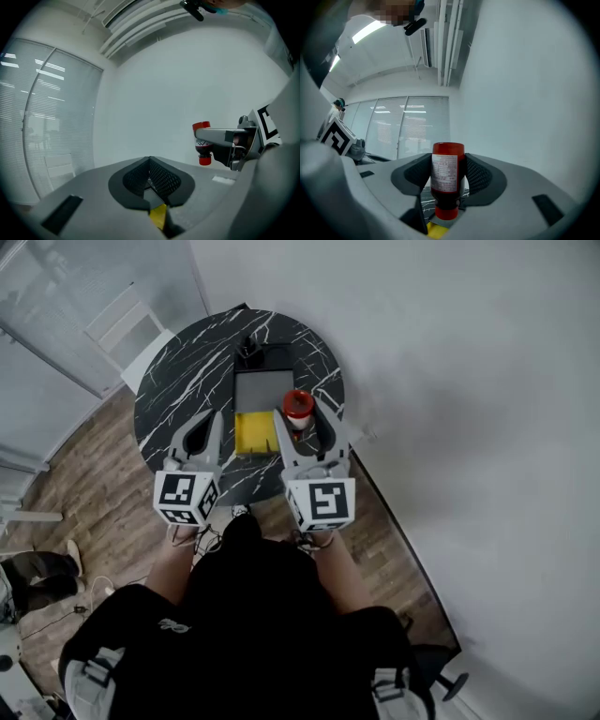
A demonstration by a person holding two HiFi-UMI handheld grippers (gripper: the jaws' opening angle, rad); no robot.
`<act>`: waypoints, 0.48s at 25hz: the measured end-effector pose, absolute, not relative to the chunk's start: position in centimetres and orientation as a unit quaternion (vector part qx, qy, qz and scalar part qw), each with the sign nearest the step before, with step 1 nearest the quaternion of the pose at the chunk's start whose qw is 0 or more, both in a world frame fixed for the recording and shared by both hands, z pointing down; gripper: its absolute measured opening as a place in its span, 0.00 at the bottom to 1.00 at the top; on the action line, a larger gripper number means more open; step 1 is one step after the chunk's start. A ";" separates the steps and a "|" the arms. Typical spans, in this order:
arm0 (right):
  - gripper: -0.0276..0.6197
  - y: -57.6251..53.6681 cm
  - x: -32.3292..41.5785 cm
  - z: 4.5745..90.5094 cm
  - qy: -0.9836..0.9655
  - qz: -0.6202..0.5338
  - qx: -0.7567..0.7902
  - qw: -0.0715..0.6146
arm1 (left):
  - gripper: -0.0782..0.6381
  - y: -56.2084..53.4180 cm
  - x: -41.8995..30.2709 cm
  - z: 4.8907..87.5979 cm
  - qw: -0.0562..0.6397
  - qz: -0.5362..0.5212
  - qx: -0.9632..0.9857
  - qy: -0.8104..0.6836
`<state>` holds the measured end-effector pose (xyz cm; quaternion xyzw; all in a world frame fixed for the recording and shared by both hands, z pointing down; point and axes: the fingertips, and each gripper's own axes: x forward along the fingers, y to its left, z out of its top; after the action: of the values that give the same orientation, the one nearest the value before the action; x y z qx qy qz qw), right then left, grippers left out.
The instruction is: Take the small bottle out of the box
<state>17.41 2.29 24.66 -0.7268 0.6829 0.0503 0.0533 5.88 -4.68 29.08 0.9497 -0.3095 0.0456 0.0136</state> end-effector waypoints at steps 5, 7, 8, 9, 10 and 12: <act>0.37 2.4 17.4 23.9 0.679 0.064 -0.729 0.047 | 0.11 -4.9 5.1 28.3 0.011 0.037 0.949 -0.313; 0.37 2.5 17.4 23.6 0.678 0.069 -0.731 0.043 | 0.11 -5.1 4.9 28.2 0.011 0.036 0.948 -0.316; 0.37 2.6 17.4 23.5 0.677 0.070 -0.732 0.043 | 0.11 -5.2 4.7 28.2 0.011 0.035 0.948 -0.317; 0.37 2.7 17.5 23.4 0.676 0.070 -0.733 0.043 | 0.11 -5.3 4.6 28.2 0.012 0.036 0.947 -0.318; 0.37 2.7 17.5 23.3 0.675 0.069 -0.734 0.043 | 0.11 -5.4 4.5 28.3 0.013 0.036 0.947 -0.318; 0.37 2.8 17.7 23.3 0.672 0.068 -0.736 0.040 | 0.11 -5.5 4.3 28.3 0.014 0.037 0.947 -0.319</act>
<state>17.72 2.80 23.31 -0.7359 0.6724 0.0685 0.0397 4.34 -5.53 28.30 0.9471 -0.3187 0.0367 0.0136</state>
